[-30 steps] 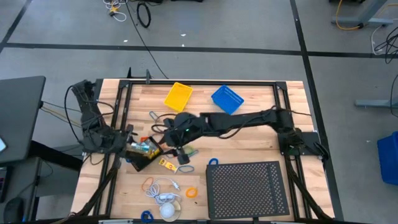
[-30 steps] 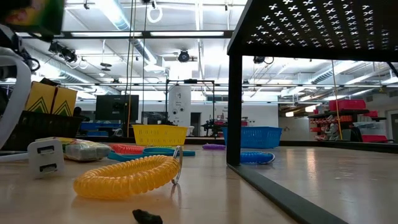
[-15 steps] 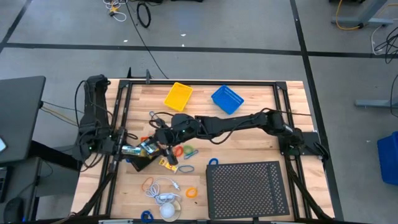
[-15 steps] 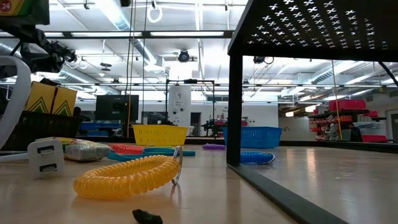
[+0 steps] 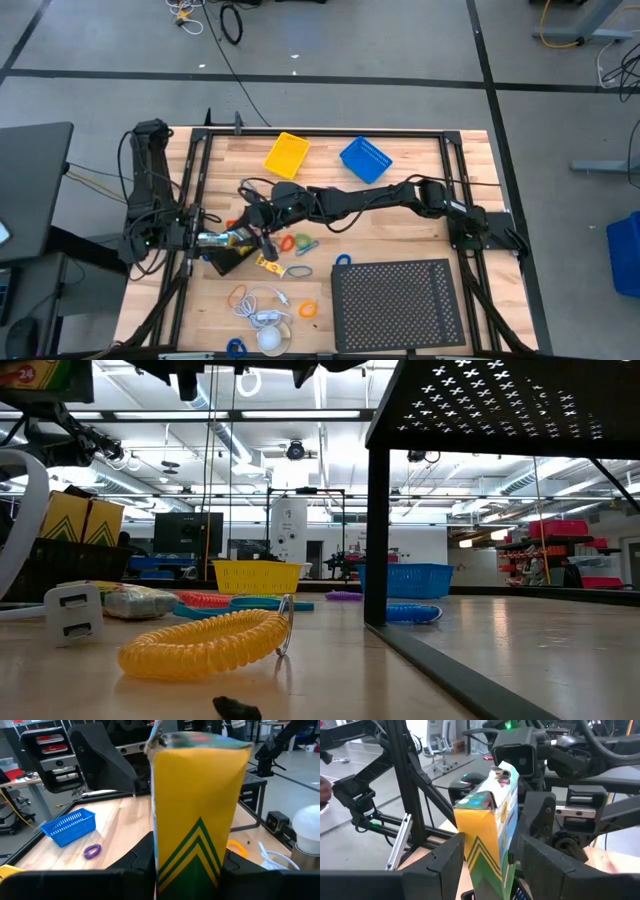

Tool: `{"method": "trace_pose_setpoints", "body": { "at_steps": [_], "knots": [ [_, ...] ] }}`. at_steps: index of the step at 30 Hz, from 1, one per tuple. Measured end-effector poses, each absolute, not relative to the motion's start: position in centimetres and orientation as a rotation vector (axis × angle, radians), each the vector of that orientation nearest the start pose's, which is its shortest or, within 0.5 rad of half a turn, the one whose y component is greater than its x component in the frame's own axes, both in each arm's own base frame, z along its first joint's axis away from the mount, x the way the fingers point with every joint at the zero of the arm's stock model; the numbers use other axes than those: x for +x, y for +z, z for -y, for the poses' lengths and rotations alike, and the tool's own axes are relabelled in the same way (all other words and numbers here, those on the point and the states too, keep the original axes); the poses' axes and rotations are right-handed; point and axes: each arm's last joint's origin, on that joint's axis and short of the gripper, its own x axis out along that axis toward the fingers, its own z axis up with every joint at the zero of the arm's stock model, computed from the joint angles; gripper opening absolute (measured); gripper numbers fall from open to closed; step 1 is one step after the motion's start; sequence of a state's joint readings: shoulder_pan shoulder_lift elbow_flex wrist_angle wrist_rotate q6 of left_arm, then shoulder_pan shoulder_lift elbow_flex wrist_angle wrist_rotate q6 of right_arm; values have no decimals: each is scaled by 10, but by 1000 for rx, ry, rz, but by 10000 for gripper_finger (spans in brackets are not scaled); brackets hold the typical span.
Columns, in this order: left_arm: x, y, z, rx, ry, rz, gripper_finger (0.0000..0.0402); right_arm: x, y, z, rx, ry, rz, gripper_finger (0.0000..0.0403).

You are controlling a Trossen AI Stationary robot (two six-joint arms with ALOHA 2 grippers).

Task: Pick & Place Office Desk Supplies
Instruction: Put the crayon box into the black basket

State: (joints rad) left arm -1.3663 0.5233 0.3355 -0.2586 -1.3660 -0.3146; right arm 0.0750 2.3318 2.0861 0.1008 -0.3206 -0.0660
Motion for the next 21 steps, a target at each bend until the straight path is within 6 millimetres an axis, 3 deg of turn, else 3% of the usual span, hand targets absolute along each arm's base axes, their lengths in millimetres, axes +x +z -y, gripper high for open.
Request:
{"method": "trace_pose_setpoints", "body": {
  "at_steps": [14, 21],
  "knots": [
    [52, 214, 101, 66, -22, -124, 107, 551, 264, -69, -82, 428, -125, 195],
    [51, 202, 99, -29, -39, -195, 107, 548, 253, -67, -81, 430, -262, 195]
  ]
}}
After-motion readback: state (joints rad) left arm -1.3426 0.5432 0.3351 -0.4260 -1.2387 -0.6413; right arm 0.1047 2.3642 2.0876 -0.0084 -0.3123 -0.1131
